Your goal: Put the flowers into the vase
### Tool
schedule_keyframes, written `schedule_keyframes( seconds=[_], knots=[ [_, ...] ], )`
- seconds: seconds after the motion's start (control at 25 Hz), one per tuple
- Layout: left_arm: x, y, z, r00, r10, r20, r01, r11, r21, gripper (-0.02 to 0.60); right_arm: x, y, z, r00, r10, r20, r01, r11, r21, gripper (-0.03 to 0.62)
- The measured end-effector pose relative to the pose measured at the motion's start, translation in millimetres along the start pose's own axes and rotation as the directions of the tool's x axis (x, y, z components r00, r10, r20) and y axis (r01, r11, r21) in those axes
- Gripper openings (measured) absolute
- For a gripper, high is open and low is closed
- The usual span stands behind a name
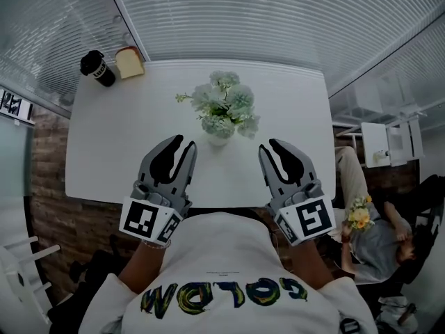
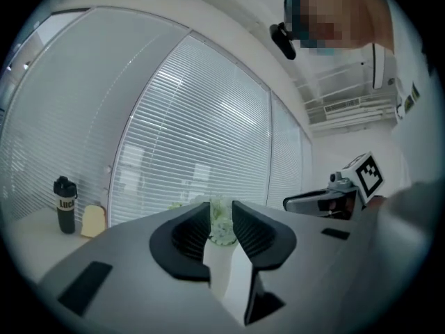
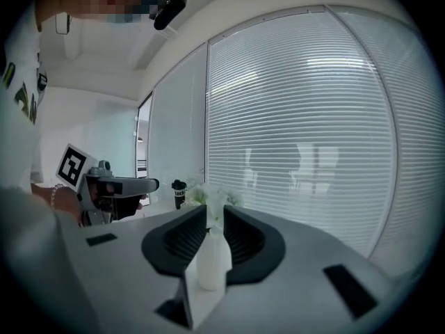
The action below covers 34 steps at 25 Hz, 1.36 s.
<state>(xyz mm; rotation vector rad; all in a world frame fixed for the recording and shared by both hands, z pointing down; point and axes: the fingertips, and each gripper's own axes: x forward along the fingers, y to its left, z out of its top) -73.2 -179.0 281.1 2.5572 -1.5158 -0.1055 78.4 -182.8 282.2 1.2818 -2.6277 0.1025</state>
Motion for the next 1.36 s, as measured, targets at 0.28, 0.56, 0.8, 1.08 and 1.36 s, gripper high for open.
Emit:
schedule_keyframes(
  seconds=[0.28,0.56,0.8,1.08,1.36],
  knots=[
    [-14,7,10,0.997,0.082,0.011,-0.082,0.996,0.02,0.094,-11,5,12,1.0,-0.027,0.011,0.027,1.0,-0.01,0.072],
    [-20,11,15,0.993,0.114,0.013,-0.114,0.993,0.017,0.094,-16,-4,12,0.998,-0.058,0.006,0.058,0.998,-0.01,0.058],
    [-19,9,15,0.994,0.109,0.012,-0.109,0.994,0.01,0.092,-19,-8,12,0.998,-0.065,0.005,0.065,0.998,-0.014,0.058],
    [-13,5,16,0.996,0.09,0.009,-0.09,0.996,0.006,0.092,-19,-10,12,0.998,-0.061,-0.003,0.061,0.998,-0.014,0.058],
    [-11,2,19,0.997,0.082,0.008,-0.082,0.997,-0.003,0.092,-18,-9,14,0.999,-0.05,-0.007,0.05,0.999,-0.02,0.058]
  ],
)
